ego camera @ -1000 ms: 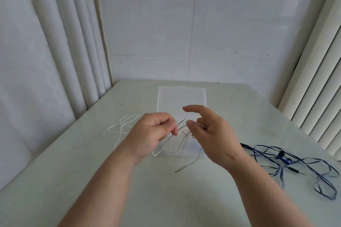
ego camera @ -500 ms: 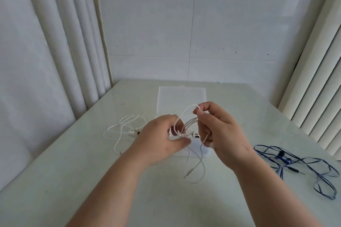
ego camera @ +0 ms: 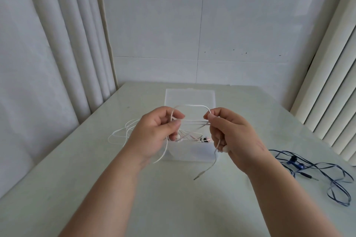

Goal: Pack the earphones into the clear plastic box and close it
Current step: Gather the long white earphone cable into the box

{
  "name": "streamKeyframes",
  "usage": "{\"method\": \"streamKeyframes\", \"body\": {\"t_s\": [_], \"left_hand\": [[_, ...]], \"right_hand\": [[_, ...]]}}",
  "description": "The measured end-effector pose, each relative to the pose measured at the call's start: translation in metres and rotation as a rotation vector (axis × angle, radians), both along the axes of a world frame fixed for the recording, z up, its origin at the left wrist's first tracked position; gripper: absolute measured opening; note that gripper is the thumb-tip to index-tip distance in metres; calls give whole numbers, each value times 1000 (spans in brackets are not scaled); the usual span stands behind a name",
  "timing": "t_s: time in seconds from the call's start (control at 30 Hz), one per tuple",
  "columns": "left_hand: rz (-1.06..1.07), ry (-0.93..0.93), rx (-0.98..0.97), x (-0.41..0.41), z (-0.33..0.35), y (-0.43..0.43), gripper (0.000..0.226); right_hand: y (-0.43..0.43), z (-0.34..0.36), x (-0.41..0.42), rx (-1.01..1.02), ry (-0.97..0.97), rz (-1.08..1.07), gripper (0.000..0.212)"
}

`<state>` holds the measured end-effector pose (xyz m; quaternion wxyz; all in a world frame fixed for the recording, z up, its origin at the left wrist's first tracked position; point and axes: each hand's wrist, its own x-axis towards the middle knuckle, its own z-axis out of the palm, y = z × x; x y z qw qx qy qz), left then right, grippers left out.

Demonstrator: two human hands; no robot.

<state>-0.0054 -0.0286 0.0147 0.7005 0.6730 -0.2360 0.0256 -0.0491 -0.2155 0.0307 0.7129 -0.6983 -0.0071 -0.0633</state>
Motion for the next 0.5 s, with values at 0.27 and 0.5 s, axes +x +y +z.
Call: {"method": "streamKeyframes", "body": {"t_s": [0.27, 0.5], "left_hand": [[-192, 187, -326, 6, 4, 26, 28], [-102, 335, -589, 10, 8, 31, 25]], "right_hand": [[-13, 2, 4, -80, 10, -119, 15], [-19, 0, 7, -214, 0, -278, 16]]}}
